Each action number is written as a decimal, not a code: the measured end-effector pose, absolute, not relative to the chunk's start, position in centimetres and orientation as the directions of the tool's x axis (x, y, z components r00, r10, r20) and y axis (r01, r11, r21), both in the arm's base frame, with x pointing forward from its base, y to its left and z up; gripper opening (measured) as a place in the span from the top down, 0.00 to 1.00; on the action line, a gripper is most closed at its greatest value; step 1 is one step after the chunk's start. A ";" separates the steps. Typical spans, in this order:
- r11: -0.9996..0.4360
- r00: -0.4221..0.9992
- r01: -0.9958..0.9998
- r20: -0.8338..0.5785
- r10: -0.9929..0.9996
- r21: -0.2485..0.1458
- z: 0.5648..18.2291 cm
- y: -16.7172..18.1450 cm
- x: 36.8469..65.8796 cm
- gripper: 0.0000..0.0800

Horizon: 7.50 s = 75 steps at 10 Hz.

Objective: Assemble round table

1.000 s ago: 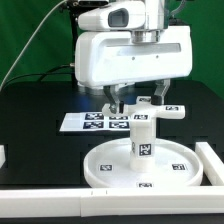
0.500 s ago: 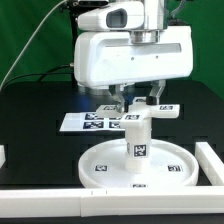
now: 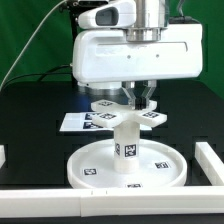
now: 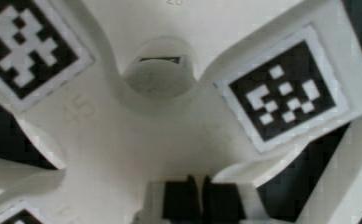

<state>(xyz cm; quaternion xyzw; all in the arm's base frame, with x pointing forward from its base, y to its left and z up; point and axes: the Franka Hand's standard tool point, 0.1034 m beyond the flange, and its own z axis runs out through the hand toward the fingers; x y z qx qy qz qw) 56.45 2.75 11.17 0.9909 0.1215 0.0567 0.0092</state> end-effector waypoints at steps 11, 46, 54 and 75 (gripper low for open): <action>-0.994 0.995 0.099 0.026 0.098 -0.039 11.9 0.9 56.3 0.25; -0.909 0.919 -0.393 -0.038 -0.392 -0.137 13.0 2.8 56.0 0.19; -0.994 0.997 0.075 0.015 0.074 -0.081 11.8 2.0 56.4 0.19; -0.420 0.430 -0.899 -0.074 -0.900 -0.122 10.0 3.8 56.4 0.45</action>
Offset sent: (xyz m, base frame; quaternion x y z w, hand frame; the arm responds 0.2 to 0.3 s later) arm -0.0038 -0.0077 0.0210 0.0817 -0.0724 0.0751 0.9912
